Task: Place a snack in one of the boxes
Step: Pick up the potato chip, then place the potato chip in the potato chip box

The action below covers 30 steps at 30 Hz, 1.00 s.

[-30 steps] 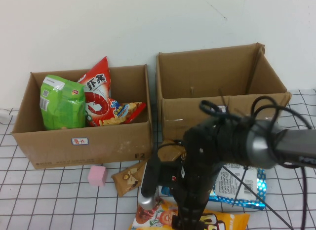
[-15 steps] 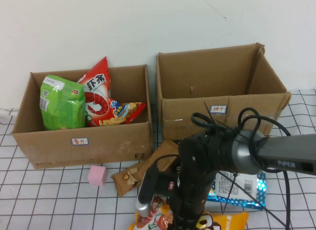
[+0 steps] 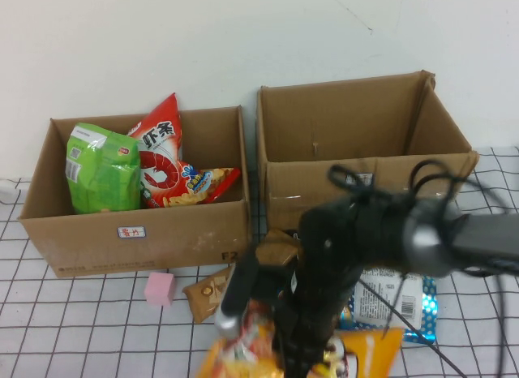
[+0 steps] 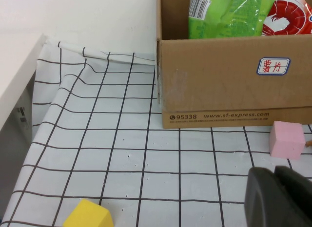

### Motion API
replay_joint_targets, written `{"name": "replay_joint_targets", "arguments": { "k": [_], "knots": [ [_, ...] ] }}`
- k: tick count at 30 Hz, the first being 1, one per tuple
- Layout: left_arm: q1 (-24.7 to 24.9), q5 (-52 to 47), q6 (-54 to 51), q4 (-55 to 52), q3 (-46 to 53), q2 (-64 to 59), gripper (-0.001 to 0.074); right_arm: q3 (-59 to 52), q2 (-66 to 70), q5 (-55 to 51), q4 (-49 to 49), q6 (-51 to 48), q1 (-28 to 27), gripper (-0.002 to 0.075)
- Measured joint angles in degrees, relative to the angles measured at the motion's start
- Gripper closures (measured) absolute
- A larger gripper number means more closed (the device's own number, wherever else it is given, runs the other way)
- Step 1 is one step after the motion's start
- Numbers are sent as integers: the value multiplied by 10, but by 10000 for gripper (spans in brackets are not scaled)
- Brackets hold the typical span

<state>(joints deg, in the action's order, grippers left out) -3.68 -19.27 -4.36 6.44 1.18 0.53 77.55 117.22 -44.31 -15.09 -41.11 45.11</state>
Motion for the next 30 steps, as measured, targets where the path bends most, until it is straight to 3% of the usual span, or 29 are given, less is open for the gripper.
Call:
{"name": "replay_joint_targets", "arguments": {
  "k": [2,9,16,25,30],
  "knots": [
    [0,0,0,0,0,0,736,0,-35,14,10,7,0,609],
    [0,0,0,0,0,0,736,0,-166,118,116,56,7,613],
    [0,0,0,0,0,0,736,-3,-176,318,205,69,10,613],
    [0,0,0,0,0,0,736,-3,-101,721,170,70,10,613],
    [0,0,0,0,0,0,736,8,-31,846,88,79,10,613]
  ]
}}
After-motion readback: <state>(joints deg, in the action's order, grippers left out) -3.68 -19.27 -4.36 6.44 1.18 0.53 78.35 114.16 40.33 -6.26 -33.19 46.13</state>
